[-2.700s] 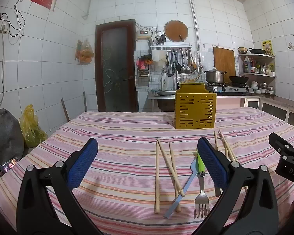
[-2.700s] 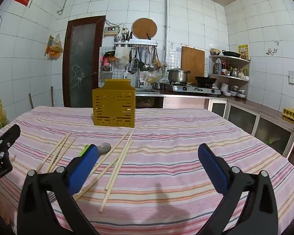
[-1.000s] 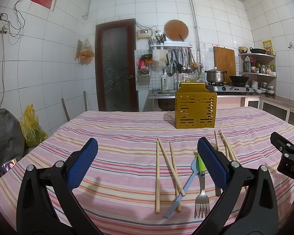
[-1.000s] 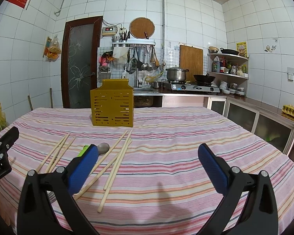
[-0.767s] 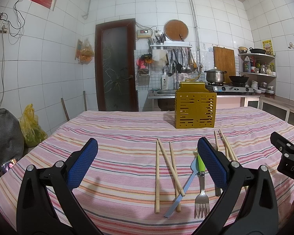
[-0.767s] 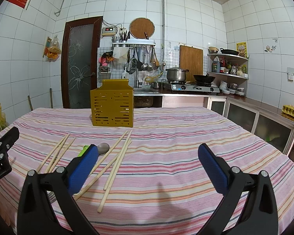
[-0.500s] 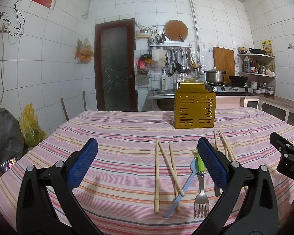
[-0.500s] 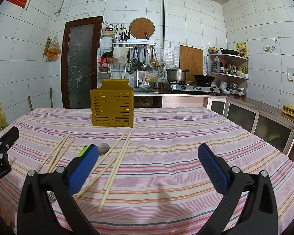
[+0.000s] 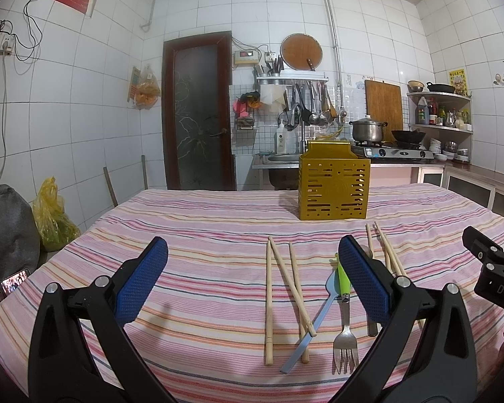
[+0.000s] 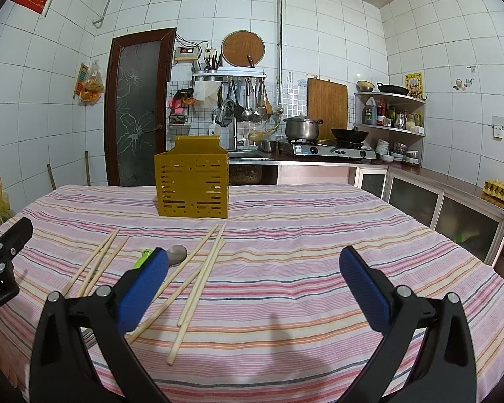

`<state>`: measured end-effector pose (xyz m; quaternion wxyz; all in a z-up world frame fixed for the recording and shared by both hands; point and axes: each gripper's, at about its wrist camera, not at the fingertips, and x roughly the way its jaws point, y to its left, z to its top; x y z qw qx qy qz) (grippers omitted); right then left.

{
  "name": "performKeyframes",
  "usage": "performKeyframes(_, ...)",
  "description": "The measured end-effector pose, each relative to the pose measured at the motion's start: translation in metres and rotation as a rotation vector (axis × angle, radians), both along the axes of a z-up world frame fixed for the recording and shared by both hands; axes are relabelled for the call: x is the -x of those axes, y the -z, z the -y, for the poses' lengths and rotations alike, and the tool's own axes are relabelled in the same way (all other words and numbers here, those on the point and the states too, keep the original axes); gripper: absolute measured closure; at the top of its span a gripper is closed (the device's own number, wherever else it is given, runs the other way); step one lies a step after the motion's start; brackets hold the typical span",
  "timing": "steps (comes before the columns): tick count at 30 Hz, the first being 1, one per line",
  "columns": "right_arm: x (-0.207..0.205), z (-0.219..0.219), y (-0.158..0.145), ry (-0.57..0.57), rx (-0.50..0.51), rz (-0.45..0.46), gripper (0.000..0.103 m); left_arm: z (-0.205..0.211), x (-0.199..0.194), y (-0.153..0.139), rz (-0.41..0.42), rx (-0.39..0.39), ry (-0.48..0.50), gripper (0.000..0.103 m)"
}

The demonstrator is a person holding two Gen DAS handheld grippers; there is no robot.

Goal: Organize utensils

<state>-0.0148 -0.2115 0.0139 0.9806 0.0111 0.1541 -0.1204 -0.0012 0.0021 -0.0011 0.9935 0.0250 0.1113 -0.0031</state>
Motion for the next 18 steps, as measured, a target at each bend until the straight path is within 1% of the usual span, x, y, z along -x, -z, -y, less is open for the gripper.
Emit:
performKeyframes(14,0.001,0.0,0.0,0.0,-0.001,0.001,0.004,0.003,0.001,0.001,-0.002,0.0,0.001,0.005)
performKeyframes(18,0.004,0.0,-0.004,0.008,-0.001,0.004,0.004,0.013,0.005,0.001,-0.009,0.001,0.01,0.005)
